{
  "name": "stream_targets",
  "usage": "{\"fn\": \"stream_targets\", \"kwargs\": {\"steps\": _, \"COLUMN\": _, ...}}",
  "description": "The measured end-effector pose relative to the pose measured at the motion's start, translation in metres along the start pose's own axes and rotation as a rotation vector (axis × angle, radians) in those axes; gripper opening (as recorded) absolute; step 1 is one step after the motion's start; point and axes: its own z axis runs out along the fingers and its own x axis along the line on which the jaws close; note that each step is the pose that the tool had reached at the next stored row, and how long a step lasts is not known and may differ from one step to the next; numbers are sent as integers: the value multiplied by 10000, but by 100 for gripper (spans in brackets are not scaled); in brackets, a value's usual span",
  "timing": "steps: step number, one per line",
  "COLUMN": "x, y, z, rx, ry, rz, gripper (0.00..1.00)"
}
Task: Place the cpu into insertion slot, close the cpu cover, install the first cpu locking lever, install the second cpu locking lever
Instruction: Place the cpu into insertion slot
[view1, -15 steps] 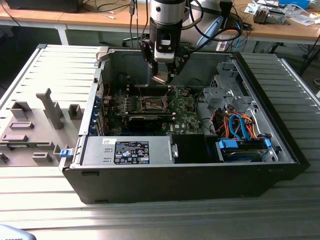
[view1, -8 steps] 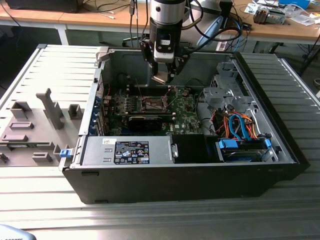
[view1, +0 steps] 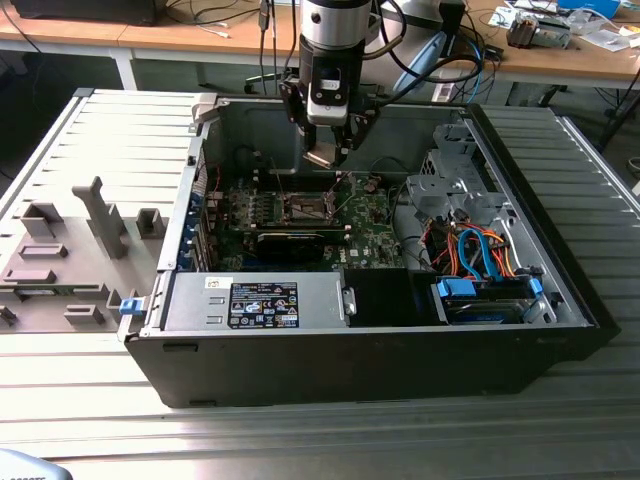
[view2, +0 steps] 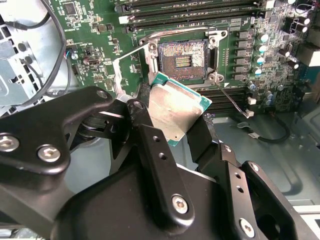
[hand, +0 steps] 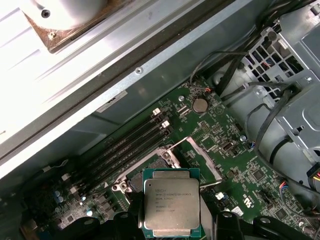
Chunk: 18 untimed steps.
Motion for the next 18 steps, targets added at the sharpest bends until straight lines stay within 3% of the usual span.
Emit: {"fn": "stream_targets", "kwargs": {"steps": 18, "x": 0, "y": 0, "z": 0, "rx": -5, "ry": -21, "rz": 245, "gripper": 54}}
